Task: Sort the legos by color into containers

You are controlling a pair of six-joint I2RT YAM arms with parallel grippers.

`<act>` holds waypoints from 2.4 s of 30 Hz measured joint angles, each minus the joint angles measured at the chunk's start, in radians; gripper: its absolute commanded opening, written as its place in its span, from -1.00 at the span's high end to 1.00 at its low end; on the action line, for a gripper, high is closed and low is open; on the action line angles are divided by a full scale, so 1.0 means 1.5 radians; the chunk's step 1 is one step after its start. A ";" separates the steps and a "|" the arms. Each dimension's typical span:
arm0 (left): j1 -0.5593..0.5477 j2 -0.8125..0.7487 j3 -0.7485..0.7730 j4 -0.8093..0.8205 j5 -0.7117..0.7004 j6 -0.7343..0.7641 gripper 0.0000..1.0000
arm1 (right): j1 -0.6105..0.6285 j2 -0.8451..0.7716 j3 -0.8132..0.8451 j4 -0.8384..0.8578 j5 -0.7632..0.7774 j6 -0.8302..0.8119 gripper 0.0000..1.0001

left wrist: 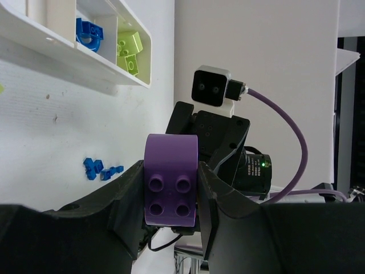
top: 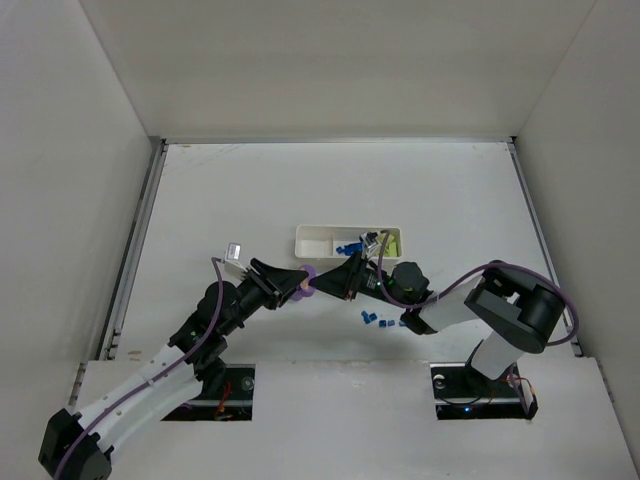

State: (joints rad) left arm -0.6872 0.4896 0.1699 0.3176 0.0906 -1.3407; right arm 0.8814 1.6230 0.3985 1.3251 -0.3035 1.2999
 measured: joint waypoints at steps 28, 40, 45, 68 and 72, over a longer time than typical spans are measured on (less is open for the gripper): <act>-0.032 -0.013 -0.008 0.075 0.023 -0.027 0.68 | -0.050 -0.130 -0.036 -0.037 -0.014 0.008 0.40; -0.007 -0.009 -0.001 0.030 0.032 -0.004 0.68 | -0.112 -0.199 -0.026 -0.055 0.005 -0.043 0.38; 0.023 0.022 0.042 -0.014 0.018 0.048 0.67 | -0.111 -0.160 0.062 -0.199 0.052 -0.129 0.38; 0.049 0.155 0.137 -0.121 -0.152 0.241 0.66 | -0.044 0.054 0.326 -0.638 0.293 -0.331 0.08; 0.049 0.189 0.150 -0.117 -0.163 0.255 0.66 | -0.044 0.058 0.332 -0.639 0.303 -0.331 -0.23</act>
State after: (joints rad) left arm -0.6132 0.7731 0.3954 0.1417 -0.1543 -0.9588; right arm 0.8154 1.7103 0.8970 0.3660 0.1505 0.8032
